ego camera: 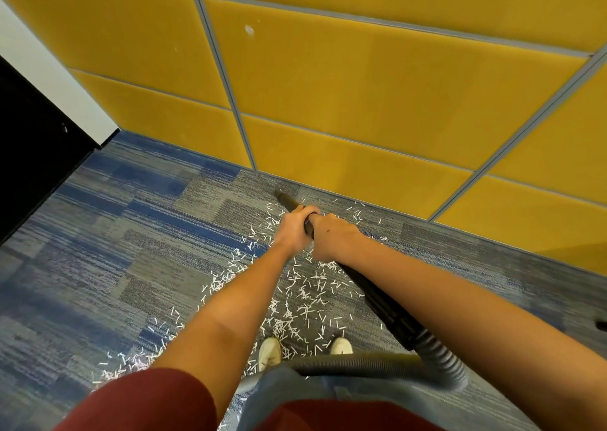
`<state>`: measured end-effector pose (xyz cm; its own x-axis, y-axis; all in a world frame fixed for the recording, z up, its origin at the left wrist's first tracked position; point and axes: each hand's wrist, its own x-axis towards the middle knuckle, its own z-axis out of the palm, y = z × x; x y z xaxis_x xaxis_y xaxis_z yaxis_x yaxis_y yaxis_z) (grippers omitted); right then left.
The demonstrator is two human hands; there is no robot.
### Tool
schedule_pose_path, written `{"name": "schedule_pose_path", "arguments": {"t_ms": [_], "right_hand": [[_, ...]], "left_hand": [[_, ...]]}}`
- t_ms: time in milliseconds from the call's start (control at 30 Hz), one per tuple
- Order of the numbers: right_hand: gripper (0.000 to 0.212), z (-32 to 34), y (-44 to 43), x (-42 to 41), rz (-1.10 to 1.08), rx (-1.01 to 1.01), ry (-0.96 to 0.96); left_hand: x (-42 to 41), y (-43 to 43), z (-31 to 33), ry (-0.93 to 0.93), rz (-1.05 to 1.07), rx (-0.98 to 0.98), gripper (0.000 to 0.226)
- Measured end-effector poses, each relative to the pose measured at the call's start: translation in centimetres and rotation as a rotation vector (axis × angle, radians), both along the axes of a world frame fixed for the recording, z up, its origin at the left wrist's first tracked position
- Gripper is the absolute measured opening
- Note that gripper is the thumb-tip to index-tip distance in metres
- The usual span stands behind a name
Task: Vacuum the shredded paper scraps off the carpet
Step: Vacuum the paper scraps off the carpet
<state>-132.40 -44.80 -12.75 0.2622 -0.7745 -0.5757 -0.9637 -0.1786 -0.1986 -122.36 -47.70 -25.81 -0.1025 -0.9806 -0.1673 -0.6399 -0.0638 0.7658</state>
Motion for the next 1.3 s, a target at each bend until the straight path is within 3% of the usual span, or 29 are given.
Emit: {"name": "schedule_pose_path", "arguments": {"t_ms": [467, 1300], "right_hand": [[0.049, 0.3, 1.1, -1.5, -0.034, 0.022, 0.047], [0.043, 1.1, 6.2, 2.6, 0.259, 0.005, 0.0]], "left_hand": [[-2.3, 0.9, 0.9, -0.007, -0.083, -0.01, 0.036], [3.4, 8.4, 0.4, -0.122, 0.156, -0.018, 0.035]]}}
